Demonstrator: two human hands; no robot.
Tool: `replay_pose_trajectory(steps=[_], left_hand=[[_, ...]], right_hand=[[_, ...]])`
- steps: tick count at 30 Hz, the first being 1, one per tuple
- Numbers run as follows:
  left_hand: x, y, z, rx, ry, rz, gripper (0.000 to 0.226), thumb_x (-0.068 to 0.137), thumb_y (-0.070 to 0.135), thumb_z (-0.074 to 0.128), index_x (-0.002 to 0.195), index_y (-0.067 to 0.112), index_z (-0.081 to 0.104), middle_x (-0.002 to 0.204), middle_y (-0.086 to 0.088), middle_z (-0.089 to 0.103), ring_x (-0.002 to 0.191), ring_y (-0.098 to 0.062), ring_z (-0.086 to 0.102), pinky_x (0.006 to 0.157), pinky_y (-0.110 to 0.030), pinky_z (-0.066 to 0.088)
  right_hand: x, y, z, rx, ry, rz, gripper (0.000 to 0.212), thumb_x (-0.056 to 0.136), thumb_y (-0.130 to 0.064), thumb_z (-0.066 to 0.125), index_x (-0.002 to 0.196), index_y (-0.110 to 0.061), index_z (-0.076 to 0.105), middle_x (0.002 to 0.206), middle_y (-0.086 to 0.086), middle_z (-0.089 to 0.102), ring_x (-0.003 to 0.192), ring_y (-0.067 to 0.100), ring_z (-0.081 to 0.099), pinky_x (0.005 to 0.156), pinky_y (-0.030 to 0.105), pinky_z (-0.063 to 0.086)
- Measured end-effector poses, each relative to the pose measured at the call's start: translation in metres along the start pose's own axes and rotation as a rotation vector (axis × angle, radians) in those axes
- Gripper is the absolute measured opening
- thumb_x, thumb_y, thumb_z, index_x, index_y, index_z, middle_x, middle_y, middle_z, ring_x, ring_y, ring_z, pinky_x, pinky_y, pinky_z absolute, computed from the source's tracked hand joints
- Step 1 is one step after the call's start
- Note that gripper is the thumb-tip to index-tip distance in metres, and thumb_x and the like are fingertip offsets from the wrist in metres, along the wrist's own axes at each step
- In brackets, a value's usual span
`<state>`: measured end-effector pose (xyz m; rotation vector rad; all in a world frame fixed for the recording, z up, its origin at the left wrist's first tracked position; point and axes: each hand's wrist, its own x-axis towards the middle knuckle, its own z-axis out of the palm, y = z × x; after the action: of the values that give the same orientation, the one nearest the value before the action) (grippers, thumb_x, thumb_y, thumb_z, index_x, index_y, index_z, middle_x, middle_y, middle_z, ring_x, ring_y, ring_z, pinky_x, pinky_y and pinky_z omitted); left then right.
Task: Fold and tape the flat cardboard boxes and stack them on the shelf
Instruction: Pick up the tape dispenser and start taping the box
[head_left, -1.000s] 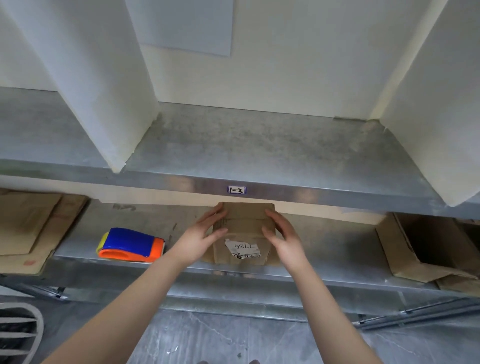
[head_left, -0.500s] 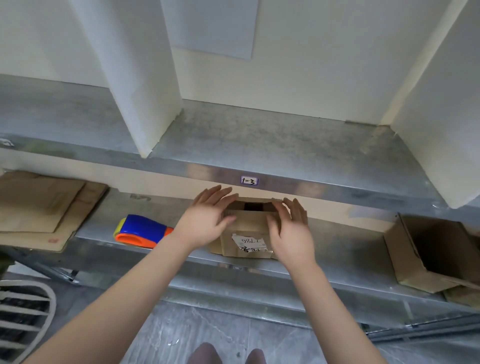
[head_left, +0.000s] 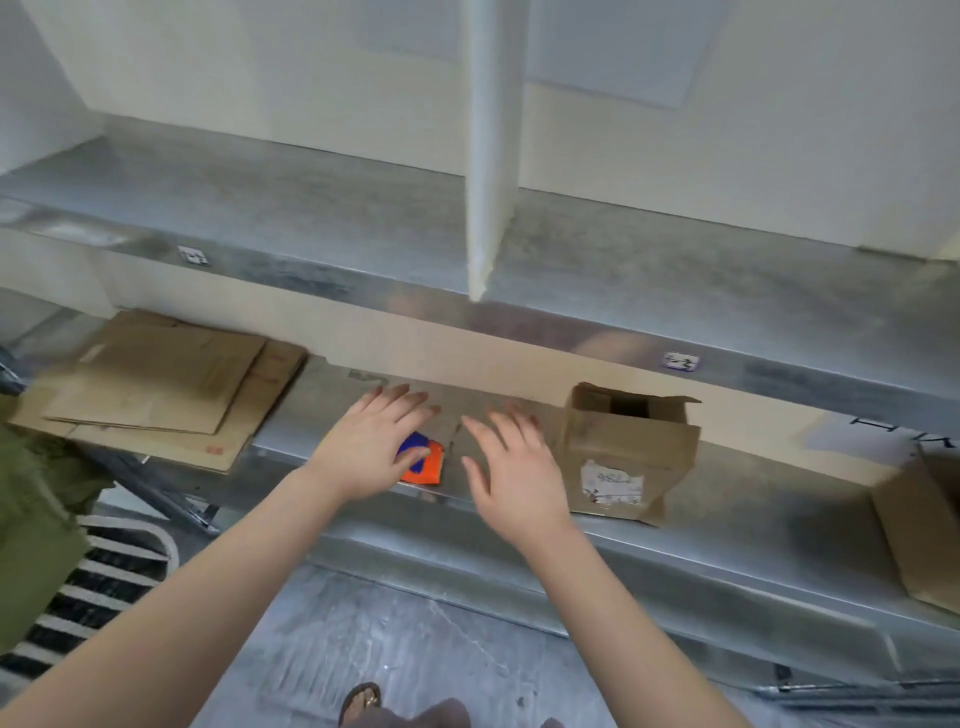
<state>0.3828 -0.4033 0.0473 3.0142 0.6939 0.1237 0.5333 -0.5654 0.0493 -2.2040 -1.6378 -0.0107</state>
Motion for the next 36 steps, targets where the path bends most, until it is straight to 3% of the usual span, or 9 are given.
replay_pose_trajectory(steps=[9, 12, 17, 22, 32, 36], left_hand=[[0.001, -0.084, 0.034, 0.065, -0.186, 0.160, 0.067, 0.092, 0.062, 0.040, 0.150, 0.032, 0.024, 0.157, 0.003, 0.026, 0.146, -0.022, 0.018, 0.119, -0.040, 0.005], [0.010, -0.089, 0.044, 0.035, -0.214, 0.200, 0.071, 0.090, 0.061, 0.045, 0.150, 0.029, 0.025, 0.157, 0.002, 0.025, 0.146, -0.021, 0.018, 0.120, -0.039, 0.006], [0.027, -0.087, 0.059, -0.040, -0.228, 0.215, 0.075, 0.086, 0.058, 0.055, 0.146, 0.019, 0.034, 0.147, -0.003, 0.039, 0.135, -0.022, 0.034, 0.117, -0.035, 0.013], [0.043, -0.087, 0.069, -0.065, -0.293, 0.188, 0.063, 0.083, 0.050, 0.061, 0.136, 0.021, 0.043, 0.132, -0.002, 0.050, 0.117, -0.024, 0.047, 0.098, -0.033, 0.036], [0.044, -0.087, 0.066, -0.135, -0.326, 0.187, 0.057, 0.082, 0.052, 0.063, 0.129, 0.023, 0.049, 0.120, -0.002, 0.057, 0.108, -0.022, 0.053, 0.085, -0.030, 0.041], [0.037, -0.088, 0.060, -0.199, -0.313, 0.186, 0.052, 0.083, 0.044, 0.064, 0.128, 0.020, 0.052, 0.117, -0.005, 0.059, 0.107, -0.023, 0.052, 0.089, -0.033, 0.042]], right_hand=[[0.009, -0.020, 0.093, -0.052, -0.187, 0.291, 0.053, 0.100, -0.038, 0.041, 0.151, -0.028, 0.031, 0.154, 0.006, 0.034, 0.146, 0.027, 0.021, 0.121, 0.046, 0.013], [0.008, -0.022, 0.108, -0.051, -0.208, 0.374, 0.053, 0.098, -0.030, 0.045, 0.149, -0.023, 0.035, 0.155, 0.007, 0.032, 0.145, 0.028, 0.023, 0.121, 0.045, 0.013], [0.009, -0.015, 0.130, -0.019, -0.292, 0.511, 0.054, 0.100, -0.029, 0.040, 0.152, -0.021, 0.027, 0.157, 0.006, 0.026, 0.145, 0.025, 0.020, 0.121, 0.039, 0.010], [0.011, -0.006, 0.145, 0.011, -0.308, 0.530, 0.052, 0.101, -0.030, 0.037, 0.152, -0.020, 0.028, 0.156, 0.005, 0.027, 0.143, 0.024, 0.022, 0.119, 0.032, 0.015], [0.021, 0.005, 0.147, 0.059, -0.294, 0.495, 0.049, 0.102, -0.032, 0.037, 0.150, -0.021, 0.033, 0.155, 0.001, 0.030, 0.143, 0.022, 0.025, 0.117, 0.029, 0.022], [0.021, 0.009, 0.148, 0.029, -0.323, 0.472, 0.050, 0.102, -0.034, 0.036, 0.151, -0.023, 0.030, 0.156, 0.001, 0.027, 0.144, 0.023, 0.023, 0.117, 0.030, 0.021]])
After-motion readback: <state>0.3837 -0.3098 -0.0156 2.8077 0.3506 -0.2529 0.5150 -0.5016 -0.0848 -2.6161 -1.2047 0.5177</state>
